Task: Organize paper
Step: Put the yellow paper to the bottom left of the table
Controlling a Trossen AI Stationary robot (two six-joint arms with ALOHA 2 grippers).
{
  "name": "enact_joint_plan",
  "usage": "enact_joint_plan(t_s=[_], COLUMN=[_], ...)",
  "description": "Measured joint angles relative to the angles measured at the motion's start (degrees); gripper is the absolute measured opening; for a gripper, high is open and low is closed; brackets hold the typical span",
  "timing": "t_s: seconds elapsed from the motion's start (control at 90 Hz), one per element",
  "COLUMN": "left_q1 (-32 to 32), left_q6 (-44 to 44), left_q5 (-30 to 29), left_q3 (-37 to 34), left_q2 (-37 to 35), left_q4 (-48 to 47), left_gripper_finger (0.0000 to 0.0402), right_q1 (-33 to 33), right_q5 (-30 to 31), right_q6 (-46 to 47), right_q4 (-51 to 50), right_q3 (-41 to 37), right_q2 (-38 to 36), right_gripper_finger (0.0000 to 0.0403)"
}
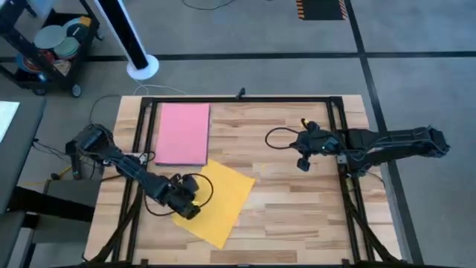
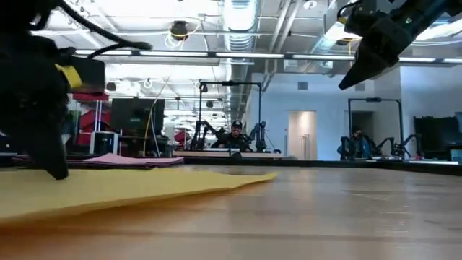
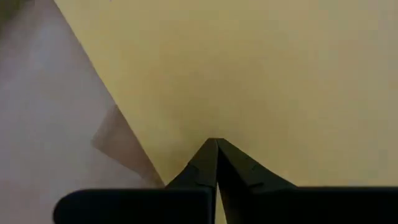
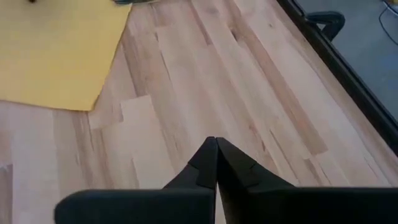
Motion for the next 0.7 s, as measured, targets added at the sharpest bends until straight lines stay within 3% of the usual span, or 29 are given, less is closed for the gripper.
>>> enact_joint_plan(t_s=[0.211,0.356,0.567,0.7], left_q1=[-6.5,-7.3,-0.1,6.8], left_q6=[-5.9,-5.4,2.7,5.5], left_q5=[3.3,3.0,-5.3,-6.5], left_q3=[-0.7,1.4,2.5,2.0], left_q2=[0.2,0.1,-2.2,-1.2], left_q4=[8.4,7.4,7.6,7.9], left_gripper_finger=[0.0000,0.0000,0.0000,0.0000], right_q1=[0.1,0.3,0.3,0.3], right_q5=[0.0,0.0,0.0,0.0], right_q6=[0.1,0.6,0.7,0.6], right_q4=[0.0,0.1,0.4,0.5], right_q3=[0.0,0.0,0.0,0.0], right_q2=[0.0,0.0,0.0,0.0], right_gripper_finger=[0.0000,0.0000,0.0000,0.0000])
